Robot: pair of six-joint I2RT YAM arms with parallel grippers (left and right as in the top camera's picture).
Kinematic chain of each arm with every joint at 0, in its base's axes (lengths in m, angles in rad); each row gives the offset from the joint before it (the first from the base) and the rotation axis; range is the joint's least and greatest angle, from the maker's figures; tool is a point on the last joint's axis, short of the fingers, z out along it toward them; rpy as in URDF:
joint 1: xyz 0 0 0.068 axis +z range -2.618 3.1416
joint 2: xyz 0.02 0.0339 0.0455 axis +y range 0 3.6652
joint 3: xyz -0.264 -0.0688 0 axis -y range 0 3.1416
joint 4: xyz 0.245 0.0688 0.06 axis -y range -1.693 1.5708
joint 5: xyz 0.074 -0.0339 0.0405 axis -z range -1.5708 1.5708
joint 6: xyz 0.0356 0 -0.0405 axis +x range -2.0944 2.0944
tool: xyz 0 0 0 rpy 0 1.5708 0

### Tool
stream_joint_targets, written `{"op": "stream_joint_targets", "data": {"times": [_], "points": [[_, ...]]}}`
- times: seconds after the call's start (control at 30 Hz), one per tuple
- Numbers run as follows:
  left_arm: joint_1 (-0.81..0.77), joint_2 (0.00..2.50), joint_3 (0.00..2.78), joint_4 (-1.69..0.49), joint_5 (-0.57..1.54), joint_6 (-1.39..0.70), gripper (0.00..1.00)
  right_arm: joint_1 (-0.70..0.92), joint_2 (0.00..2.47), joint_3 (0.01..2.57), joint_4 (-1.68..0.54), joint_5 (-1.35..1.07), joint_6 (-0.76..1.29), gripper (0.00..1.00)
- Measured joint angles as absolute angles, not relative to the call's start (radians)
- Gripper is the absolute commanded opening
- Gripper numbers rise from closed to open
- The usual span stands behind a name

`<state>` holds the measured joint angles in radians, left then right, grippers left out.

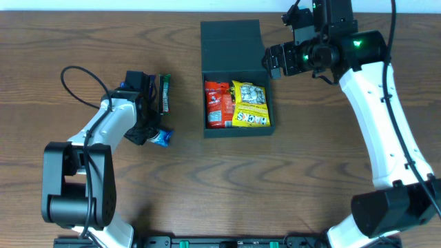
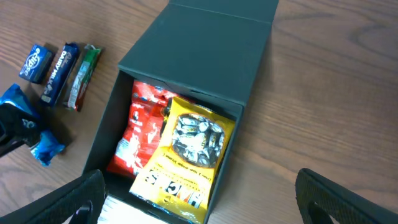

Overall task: Pack container
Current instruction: 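Grasp the blue Oreo pack with the left gripper and lift it, then carry the Oreo pack over the box and lower it inside with left gripper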

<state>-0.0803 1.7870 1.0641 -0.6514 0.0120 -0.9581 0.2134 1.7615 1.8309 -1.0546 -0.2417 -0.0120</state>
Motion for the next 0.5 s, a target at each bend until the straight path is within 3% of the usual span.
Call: {"op": "stream_joint_targets", "data": {"times": [0.2,0.33,0.5], "points": [[-0.080,1.707,1.064,-0.661,-0.034,-0.859,0.42,0.213,1.761,1.831,-1.053,-0.242,-0.012,0.97],[-0.080,1.622,1.064,-0.671,-0.062,-0.802,0.30,0.213,1.761,1.831,-1.049,-0.234,-0.012,0.97],[-0.108,1.502,1.064,-0.651,-0.096,-0.672,0.25,0.212,1.761,1.831,-1.042,-0.194,-0.012,0.99]]}}
